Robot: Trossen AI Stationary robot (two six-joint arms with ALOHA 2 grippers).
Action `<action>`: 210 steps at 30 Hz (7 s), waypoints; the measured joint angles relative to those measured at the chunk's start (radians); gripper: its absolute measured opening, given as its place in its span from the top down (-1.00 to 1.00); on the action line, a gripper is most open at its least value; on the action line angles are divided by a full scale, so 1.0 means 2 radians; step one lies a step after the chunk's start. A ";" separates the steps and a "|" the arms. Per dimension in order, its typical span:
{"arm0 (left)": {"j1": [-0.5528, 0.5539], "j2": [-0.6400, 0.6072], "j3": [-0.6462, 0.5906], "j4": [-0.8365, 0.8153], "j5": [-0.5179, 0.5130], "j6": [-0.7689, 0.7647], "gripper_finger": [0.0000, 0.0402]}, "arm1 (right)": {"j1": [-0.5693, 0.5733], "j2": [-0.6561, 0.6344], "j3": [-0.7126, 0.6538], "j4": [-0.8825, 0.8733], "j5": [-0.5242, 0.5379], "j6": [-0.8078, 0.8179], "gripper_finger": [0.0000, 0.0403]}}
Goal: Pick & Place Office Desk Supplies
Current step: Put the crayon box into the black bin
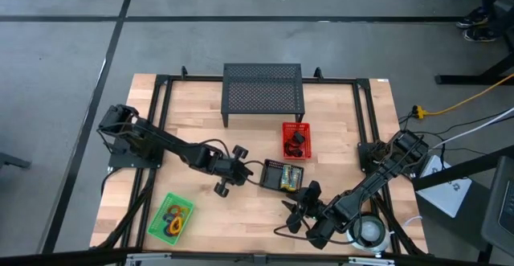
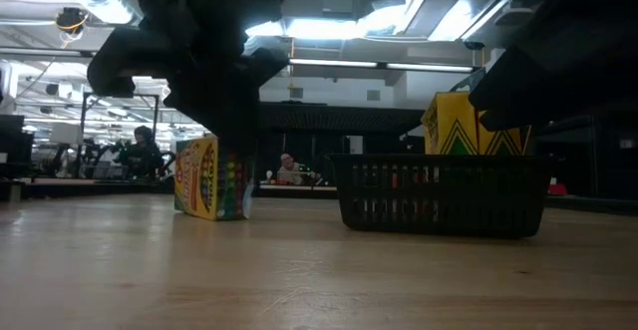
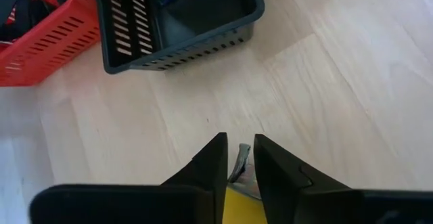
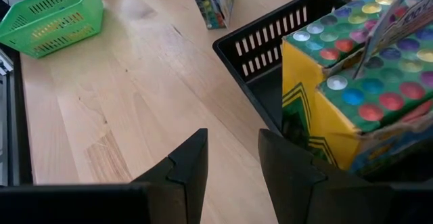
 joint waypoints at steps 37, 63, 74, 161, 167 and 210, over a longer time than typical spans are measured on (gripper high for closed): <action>0.026 0.000 0.174 -0.079 -0.015 0.077 0.99 | 0.000 0.000 0.000 0.000 0.000 -0.006 0.35; 0.065 0.004 0.123 0.108 0.025 -0.009 0.99 | 0.000 0.000 0.000 0.000 0.002 -0.018 0.35; 0.065 0.036 0.096 0.213 0.037 -0.041 0.99 | 0.000 0.000 0.000 0.000 0.011 -0.021 0.35; 0.076 0.076 0.097 -0.060 -0.065 -0.069 0.99 | -0.011 0.000 0.000 0.013 0.005 -0.031 0.35; 0.075 0.078 0.098 -0.035 -0.049 -0.071 0.99 | -0.011 0.000 0.000 0.013 0.005 -0.032 0.35; 0.081 0.074 0.102 0.132 0.146 -0.057 0.99 | -0.011 0.000 0.000 0.012 0.015 -0.034 0.35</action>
